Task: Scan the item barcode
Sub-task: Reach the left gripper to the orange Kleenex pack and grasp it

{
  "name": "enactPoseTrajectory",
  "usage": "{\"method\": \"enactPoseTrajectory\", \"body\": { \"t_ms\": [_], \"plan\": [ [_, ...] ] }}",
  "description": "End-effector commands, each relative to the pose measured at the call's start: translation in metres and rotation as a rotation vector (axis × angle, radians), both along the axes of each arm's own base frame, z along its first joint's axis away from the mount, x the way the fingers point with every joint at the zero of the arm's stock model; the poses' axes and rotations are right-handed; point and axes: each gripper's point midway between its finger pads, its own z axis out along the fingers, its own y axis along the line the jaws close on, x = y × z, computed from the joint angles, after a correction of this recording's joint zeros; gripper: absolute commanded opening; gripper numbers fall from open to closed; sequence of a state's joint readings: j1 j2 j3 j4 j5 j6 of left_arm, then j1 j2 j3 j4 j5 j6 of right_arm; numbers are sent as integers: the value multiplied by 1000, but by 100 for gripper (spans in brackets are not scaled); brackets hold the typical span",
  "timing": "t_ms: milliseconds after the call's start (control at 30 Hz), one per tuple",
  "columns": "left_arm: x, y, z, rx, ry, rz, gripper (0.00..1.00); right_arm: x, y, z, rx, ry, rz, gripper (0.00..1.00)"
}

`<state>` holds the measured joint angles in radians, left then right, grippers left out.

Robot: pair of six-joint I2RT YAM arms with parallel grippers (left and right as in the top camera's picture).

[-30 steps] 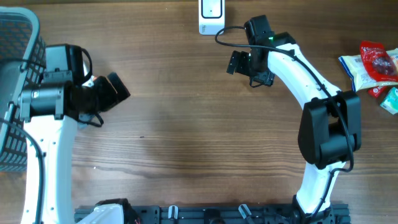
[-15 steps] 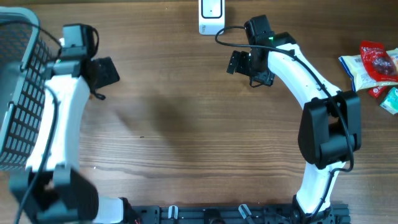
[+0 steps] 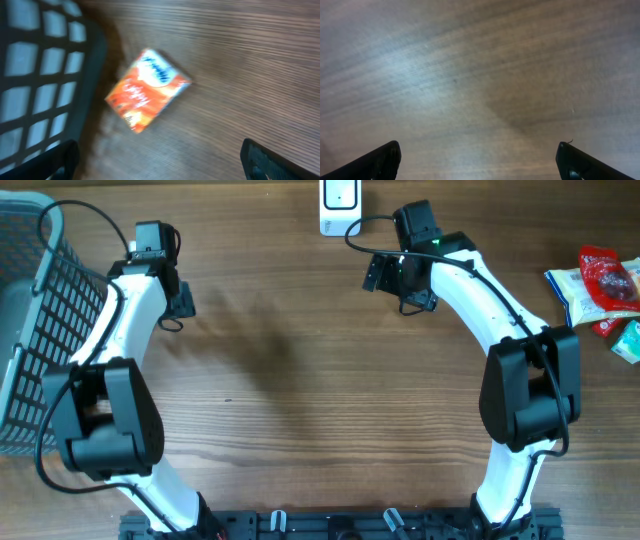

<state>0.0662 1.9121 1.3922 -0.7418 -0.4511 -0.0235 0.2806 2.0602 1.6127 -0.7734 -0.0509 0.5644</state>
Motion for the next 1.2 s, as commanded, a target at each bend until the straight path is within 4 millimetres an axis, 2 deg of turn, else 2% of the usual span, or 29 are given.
{"method": "enactPoseTrajectory", "body": {
  "t_ms": [0, 200, 333, 500, 600, 733, 800, 1000, 1167],
  "plan": [
    [8, -12, -22, -50, 44, -98, 100, 11, 2, 22, 10, -75, -15, 100],
    [17, -12, -28, -39, 42, -143, 96, 16, 4, 24, 18, -98, -14, 100],
    [22, -12, -27, -17, 50, -204, 82, 16, 4, 25, 18, -100, -14, 100],
    [32, -9, -23, -8, 4, -200, 79, 16, 4, 25, 18, -100, -15, 100],
    [34, -7, -22, 18, 19, -246, 67, 16, 4, 25, 18, -100, -15, 100],
    [30, 8, -24, 122, 95, -291, 67, 16, 4, 25, 18, -100, -15, 100],
    [28, 14, -27, 146, 117, -290, 71, 16, 4, 25, 18, -100, -15, 100],
    [22, 29, -41, 138, 153, -265, 74, 16, 4, 25, 18, -100, -15, 100],
    [18, 36, -47, 71, 148, -254, 71, 16, 4, 25, 18, -100, -14, 100]
  ]
}}
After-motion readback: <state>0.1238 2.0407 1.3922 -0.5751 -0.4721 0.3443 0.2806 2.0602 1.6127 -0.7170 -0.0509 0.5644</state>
